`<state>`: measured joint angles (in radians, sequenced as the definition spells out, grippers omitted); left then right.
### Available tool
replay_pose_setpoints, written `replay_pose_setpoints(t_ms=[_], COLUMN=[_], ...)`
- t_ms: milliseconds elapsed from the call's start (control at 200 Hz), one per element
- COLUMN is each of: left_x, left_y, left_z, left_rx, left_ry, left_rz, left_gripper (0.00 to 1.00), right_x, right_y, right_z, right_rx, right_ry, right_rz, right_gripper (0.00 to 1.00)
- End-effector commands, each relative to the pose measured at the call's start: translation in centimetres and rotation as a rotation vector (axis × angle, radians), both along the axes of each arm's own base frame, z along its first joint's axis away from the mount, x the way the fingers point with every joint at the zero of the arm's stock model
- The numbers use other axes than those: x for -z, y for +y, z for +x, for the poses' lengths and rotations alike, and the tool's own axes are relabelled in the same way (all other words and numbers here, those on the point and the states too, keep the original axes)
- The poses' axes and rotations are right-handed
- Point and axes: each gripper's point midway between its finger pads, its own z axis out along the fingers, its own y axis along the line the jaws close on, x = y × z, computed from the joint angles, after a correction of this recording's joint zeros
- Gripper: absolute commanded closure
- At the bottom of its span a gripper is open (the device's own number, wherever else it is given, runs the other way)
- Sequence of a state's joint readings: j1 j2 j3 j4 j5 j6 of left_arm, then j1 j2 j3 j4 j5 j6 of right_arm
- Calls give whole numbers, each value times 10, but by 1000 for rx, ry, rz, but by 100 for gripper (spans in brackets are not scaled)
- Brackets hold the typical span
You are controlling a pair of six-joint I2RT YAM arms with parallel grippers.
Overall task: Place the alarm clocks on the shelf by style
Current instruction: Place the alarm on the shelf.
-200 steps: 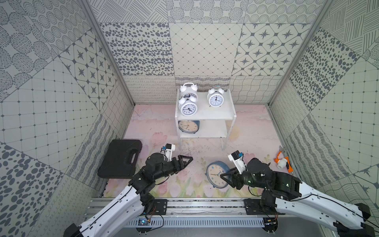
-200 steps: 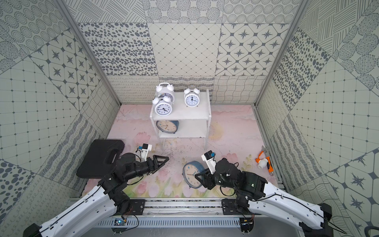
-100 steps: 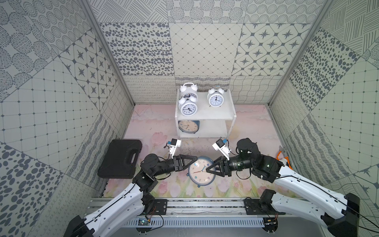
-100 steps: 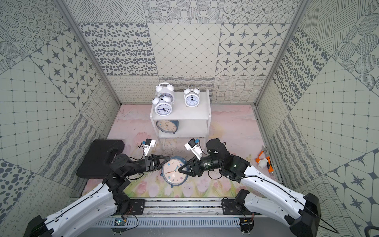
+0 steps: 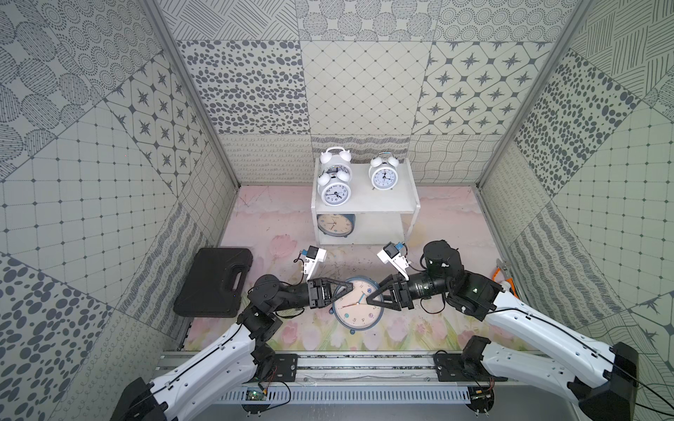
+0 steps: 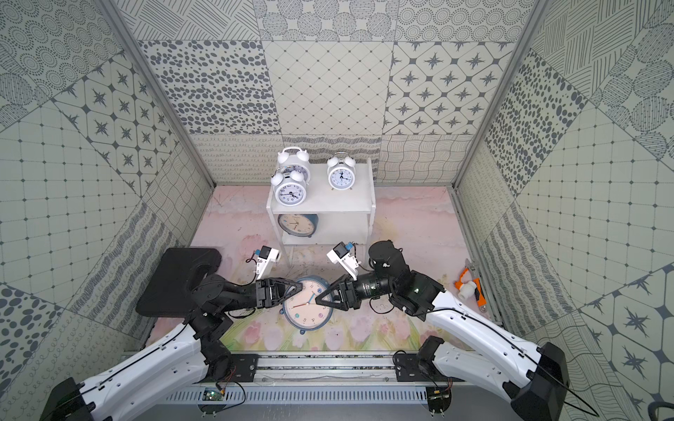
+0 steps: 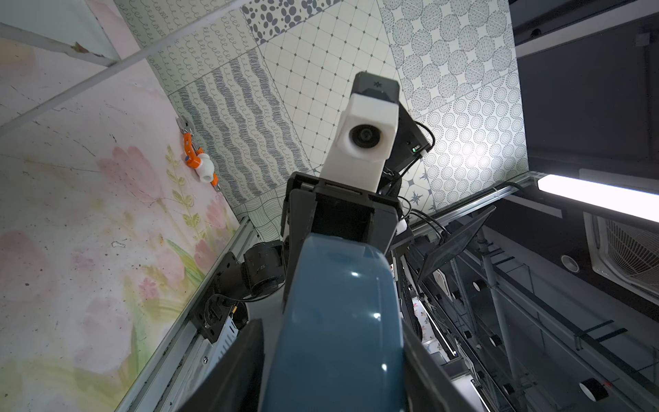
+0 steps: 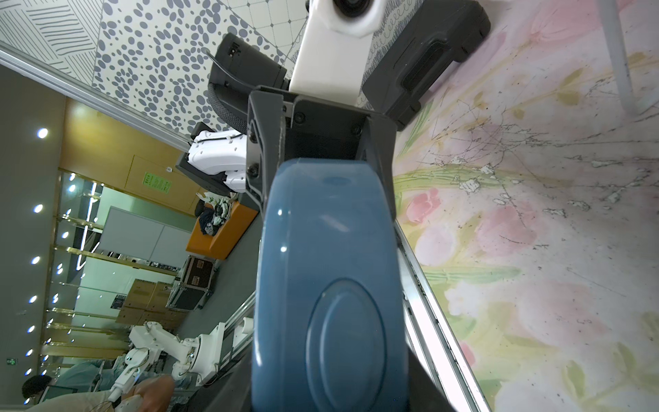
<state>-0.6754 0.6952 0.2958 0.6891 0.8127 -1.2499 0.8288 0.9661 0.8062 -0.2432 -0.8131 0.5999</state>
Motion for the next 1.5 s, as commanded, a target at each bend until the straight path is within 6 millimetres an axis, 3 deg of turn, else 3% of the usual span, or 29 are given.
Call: replay_pose_setpoints(t_ms=[0,100,300,445,675,845,1021,1251,1496], left_x=[-12,-11,-16,-26,-31,-35,-34,-31,-32], left_y=[1,3,11,25,40,41,43,42,42], left_z=[-9,-4,12,27,40,40,40,40,40], left_rx=[31,-10,-141,-279,-392,-388,-400,-396,-392], left_ry=[-52,-60,-74,-73,-59,-56,-55,-48,-45], left_rz=[-23,-27,-38,-102,-196,-221,-218,-212,-228], left_gripper=[51,56,69,76,79,79,80,80,80], right_x=[-17,-18,-32,-38,-24,-11,-2,-5,-3], right_y=[4,3,-4,-10,-9,-4,1,-4,6], right_z=[21,25,35,34,30,32,33,34,33], right_rx=[76,99,211,294,412,467,469,491,457], right_ry=[-98,-107,-131,-135,-104,-71,-40,-42,-3], right_rz=[46,45,109,189,257,292,300,309,333], right_gripper=[67,63,27,21,14,15,24,35,40])
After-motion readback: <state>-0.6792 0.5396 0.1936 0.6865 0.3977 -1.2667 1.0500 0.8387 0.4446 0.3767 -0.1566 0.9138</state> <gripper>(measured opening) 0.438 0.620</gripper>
